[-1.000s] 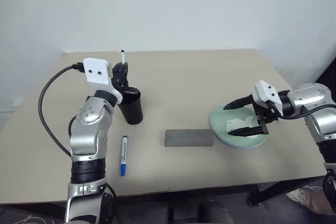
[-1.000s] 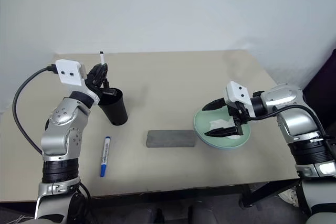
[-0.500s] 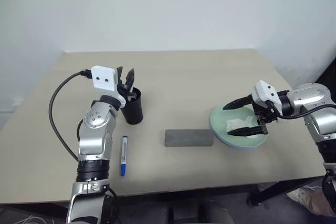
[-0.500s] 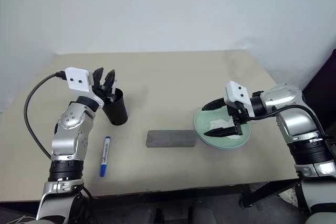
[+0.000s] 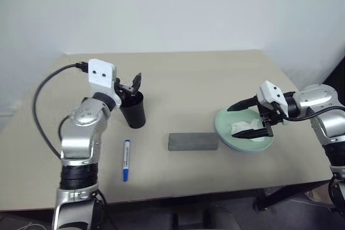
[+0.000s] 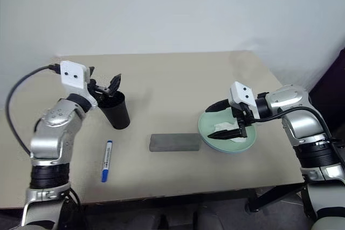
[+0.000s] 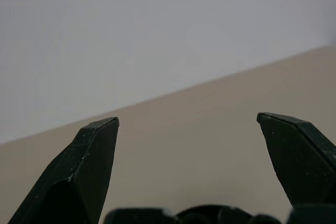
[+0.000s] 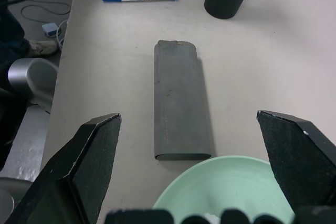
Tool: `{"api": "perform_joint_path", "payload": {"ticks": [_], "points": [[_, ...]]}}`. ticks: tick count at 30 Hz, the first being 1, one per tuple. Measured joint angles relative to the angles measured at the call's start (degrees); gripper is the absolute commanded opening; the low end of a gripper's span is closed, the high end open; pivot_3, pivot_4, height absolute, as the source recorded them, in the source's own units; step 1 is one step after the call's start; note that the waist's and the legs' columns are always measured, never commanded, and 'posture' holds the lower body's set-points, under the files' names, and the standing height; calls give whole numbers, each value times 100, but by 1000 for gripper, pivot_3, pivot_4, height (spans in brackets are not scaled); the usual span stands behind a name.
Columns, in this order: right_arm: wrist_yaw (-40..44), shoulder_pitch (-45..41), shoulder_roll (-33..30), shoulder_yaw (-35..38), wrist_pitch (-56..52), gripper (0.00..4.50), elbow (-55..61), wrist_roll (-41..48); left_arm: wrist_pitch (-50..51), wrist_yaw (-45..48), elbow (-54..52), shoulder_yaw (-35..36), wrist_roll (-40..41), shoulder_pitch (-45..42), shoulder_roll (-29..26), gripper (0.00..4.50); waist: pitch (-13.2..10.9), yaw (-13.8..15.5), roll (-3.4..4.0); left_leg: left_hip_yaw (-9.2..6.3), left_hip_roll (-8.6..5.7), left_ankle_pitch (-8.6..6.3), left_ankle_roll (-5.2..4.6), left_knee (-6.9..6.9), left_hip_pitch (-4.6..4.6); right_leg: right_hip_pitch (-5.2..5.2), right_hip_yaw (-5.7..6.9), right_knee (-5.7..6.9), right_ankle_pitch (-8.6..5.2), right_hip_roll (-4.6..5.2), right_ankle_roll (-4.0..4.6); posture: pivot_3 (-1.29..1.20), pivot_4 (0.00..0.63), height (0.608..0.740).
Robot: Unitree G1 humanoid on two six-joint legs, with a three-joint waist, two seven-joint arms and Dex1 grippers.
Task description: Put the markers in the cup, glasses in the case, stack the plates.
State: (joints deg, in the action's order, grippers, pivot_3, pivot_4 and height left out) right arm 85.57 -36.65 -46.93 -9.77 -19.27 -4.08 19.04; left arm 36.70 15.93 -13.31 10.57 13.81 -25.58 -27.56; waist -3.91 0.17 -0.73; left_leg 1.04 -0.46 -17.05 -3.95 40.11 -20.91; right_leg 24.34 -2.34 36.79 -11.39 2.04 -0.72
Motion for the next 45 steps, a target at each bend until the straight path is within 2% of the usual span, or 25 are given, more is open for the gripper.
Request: {"api": "perform_joint_path", "payload": {"ticks": [2, 6, 9, 14, 17, 22, 29, 39, 42, 45], "points": [[-11, 0, 3, 0, -6, 4500, 2, 0, 1538, 98, -507, 95, 408, -59, -419, 4482, 0, -11, -1, 0, 1, 0, 0, 0, 0, 0, 1, 1, -1, -3, -1, 0, 0, 738], [-18, -4, 27, -1, -9, 4500, 2, -1, 4296, 332, -1003, 557, 1193, -616, -908, 4482, -1, -23, -4, -5, 0, 1, 0, 1, 1, -2, 7, 1, -18, -7, -29, 0, 0, 738], [-17, -12, 43, -1, -8, 4500, -8, -3, 5374, 404, -1200, 609, 1669, -710, -1343, 4482, -1, -37, -1, -3, 0, 1, 2, -4, 6, -2, 2, 1, -19, -7, -31, 0, 0, 738], [-1, -39, 57, -7, -8, 4500, -10, -3, 5536, 146, -1207, 536, 2647, -332, -1761, 4482, -2, -36, -2, -9, 4, 4, 22, -11, 7, 3, 2, 2, -2, 2, -1, 0, 0, 738], [19, -44, 60, -9, -9, 4500, -20, -3, 5536, -325, -1190, 393, 3239, 102, -1986, 4482, -1, -35, 1, -6, 4, -6, 40, -18, 14, 1, -2, 2, -2, 5, 0, 0, 0, 738], [37, -78, 68, -19, -7, 4500, -26, -4, 5537, -1461, -986, 209, 3699, 688, -1457, 4482, -1, 1, -2, -9, 2, -4, 44, -17, 11, 0, 3, 1, -1, 11, 3, 0, 0, 738], [44, -83, 67, -21, -6, 4500, -30, -5, 5536, -2686, -737, 118, 3938, 892, -794, 4482, 3, 4, 0, -10, 0, -3, 47, -18, 12, -1, 3, 2, 3, 11, 9, 0, 0, 738], [59, -83, 66, -21, -2, 4500, -35, -5, 5535, -3497, -586, -49, 4140, 741, -574, 4482, 5, -2, 3, -6, -1, 29, 62, -18, 21, -10, 1, 2, 4, -10, 12, 0, 0, 738], [58, -83, 66, -21, 3, 4500, -38, -5, 5532, -3595, -565, -137, 4152, 710, -567, 3904, 5, -1, 3, -5, -1, 45, 42, -18, 24, -15, 2, 2, 4, -10, 12, 0, 0, 738], [57, -83, 67, -21, 12, 4500, -47, -5, 5523, -3642, -523, -246, 4173, 642, -558, 2888, 5, 1, 3, -5, -3, 47, 45, -18, 25, -17, 2, 2, 4, -9, 11, 0, 0, 738]]}}
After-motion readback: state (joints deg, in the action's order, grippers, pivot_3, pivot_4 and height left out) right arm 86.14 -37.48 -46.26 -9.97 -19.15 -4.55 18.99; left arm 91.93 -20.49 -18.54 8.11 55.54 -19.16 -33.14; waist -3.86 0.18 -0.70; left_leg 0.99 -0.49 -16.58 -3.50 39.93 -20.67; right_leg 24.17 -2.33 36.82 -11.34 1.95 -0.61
